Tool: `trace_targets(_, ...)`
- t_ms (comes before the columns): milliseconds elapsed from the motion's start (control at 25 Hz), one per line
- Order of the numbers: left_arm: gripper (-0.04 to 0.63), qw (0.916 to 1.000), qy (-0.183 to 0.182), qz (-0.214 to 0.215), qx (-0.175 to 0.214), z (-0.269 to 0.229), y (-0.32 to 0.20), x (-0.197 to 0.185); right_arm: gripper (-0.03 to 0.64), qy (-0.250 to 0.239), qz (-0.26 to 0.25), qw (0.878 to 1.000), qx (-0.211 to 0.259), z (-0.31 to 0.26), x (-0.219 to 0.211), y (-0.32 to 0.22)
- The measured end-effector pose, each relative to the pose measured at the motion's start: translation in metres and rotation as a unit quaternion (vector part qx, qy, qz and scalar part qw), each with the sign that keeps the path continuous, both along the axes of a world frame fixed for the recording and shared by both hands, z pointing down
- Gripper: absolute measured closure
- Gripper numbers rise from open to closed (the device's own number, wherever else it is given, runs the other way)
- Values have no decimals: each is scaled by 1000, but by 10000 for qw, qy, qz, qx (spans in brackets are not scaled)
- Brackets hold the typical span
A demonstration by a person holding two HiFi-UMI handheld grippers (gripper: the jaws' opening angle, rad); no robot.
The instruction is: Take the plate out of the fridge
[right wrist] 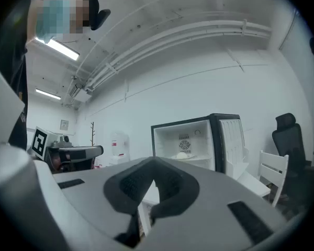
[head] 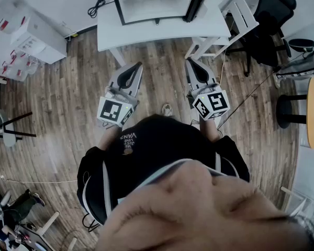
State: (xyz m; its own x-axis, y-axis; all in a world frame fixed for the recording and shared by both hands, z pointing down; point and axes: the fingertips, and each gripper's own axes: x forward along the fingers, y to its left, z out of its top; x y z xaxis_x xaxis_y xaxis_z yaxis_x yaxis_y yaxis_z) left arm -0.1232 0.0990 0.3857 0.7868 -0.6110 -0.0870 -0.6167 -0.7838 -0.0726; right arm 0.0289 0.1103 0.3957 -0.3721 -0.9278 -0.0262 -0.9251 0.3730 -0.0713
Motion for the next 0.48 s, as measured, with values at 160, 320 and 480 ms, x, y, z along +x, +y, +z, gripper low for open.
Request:
trace_targets(160,577,9998,166,73,-73,-2,-1,5,604,-171,-66,9998,-31,3,3,-3)
trace_targets(320,575,9998,178,77,-69,-2,-3,12,604,-280,-78,9996,-40,4,9,-6)
trace_targets(480,575,9998,176,2,-81,-1,-10,17,604,-163,-55,9998,-28,5,15,-13)
